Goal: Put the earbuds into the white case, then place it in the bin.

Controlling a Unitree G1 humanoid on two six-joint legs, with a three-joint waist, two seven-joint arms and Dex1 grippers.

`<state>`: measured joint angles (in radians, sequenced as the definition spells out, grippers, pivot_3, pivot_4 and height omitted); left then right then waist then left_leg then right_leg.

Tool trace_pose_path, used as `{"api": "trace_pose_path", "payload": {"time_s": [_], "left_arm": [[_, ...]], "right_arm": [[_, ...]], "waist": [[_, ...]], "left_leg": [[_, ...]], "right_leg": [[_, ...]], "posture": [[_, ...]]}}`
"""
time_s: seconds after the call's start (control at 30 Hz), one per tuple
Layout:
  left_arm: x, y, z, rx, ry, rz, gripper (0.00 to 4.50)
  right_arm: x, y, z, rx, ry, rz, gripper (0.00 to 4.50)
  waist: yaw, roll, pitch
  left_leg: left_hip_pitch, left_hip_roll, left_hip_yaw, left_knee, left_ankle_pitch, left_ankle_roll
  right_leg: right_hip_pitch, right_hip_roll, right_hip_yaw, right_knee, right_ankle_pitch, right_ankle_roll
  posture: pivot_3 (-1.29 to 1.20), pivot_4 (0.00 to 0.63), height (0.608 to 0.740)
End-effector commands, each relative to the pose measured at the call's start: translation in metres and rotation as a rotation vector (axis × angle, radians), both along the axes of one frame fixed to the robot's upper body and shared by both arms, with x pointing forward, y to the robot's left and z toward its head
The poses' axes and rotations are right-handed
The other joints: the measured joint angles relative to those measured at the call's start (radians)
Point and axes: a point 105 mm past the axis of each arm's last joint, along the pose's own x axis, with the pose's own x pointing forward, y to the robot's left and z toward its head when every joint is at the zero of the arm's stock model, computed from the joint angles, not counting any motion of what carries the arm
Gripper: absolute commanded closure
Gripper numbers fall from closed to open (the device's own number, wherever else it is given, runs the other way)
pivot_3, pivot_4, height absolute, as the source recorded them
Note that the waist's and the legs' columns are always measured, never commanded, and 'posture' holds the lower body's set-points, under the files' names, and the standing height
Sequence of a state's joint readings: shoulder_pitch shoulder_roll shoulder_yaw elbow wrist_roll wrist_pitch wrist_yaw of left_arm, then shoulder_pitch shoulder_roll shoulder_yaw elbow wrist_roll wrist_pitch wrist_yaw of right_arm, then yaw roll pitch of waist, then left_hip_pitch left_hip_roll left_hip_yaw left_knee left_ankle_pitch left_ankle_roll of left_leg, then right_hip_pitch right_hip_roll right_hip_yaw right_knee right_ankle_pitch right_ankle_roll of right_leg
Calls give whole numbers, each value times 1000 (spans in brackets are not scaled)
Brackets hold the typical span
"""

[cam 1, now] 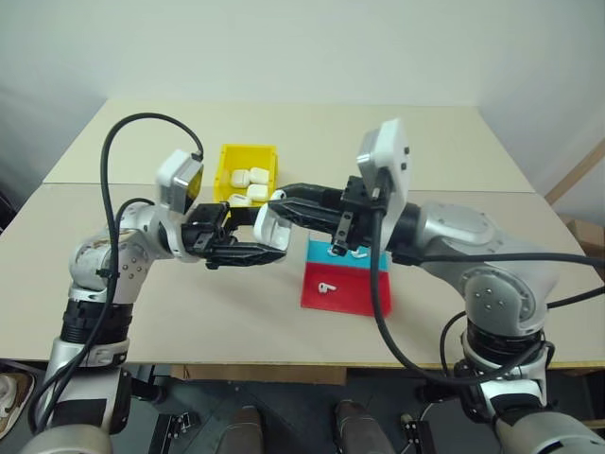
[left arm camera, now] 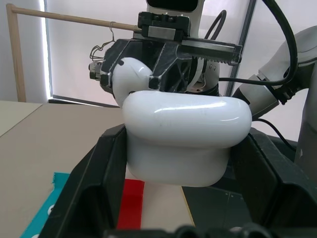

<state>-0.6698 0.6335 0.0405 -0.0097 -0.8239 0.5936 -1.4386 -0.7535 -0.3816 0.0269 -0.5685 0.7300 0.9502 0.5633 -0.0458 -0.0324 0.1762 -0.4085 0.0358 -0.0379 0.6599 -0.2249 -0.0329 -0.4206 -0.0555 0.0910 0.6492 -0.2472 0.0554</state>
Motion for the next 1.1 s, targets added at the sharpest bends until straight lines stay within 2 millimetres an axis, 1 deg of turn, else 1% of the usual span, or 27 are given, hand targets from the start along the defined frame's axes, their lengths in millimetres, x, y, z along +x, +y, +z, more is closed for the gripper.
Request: {"api": "trace_pose_path", "payload": {"time_s": [0.03,0.33,0.57,0.63,0.73,0.8,0.87,1.03,1.07,1.1], "left_arm": [[-6,-3,16,-20,-72,-18,1671],[-4,-6,17,-24,-80,-20,1671],[0,-5,27,-29,-89,-21,1671],[-2,-5,30,-29,-93,-24,1671],[-11,-6,31,-27,-99,-28,1671],[-16,-6,31,-27,-101,-28,1671],[-18,-7,30,-27,-100,-25,1671],[-24,-7,25,-26,-100,-18,1671],[-25,-8,25,-26,-100,-17,1671],[-25,-8,24,-27,-100,-17,1671]], "right_arm": [[-6,-1,-1,-11,-30,18,3898],[-9,4,-3,-17,-48,35,3898],[-11,9,-7,-26,-50,45,3898],[-8,8,-9,-28,-49,33,3898],[-5,6,-9,-26,-51,18,3898],[-5,5,-10,-30,-54,17,3159],[-5,4,-10,-37,-51,19,2584],[-5,0,-8,-40,-54,22,836],[-5,-1,-7,-41,-54,21,569],[-5,-1,-7,-40,-55,22,569]], "waist": [[0,0,0],[0,0,0],[1,0,0],[0,0,0],[-1,0,0],[0,0,0],[0,0,0],[1,0,0],[1,0,0],[1,0,0]], "left_leg": [[0,0,0,0,0,0],[0,0,0,0,0,0],[0,0,0,0,0,0],[0,0,0,0,0,0],[0,0,0,0,0,0],[0,0,0,0,0,0],[0,0,0,0,0,0],[0,0,0,0,0,0],[0,0,0,0,0,0],[0,0,0,0,0,0]], "right_leg": [[0,0,0,0,0,0],[0,0,0,0,0,0],[0,0,0,0,0,0],[0,0,0,0,0,0],[0,0,0,0,0,0],[0,0,0,0,0,0],[0,0,0,0,0,0],[0,0,0,0,0,0],[0,0,0,0,0,0],[0,0,0,0,0,0]], "posture": [[0,150,740],[0,150,740],[0,150,740],[0,150,740],[0,150,740],[0,150,740],[0,150,740],[0,150,740],[0,150,740],[0,150,740]]}}
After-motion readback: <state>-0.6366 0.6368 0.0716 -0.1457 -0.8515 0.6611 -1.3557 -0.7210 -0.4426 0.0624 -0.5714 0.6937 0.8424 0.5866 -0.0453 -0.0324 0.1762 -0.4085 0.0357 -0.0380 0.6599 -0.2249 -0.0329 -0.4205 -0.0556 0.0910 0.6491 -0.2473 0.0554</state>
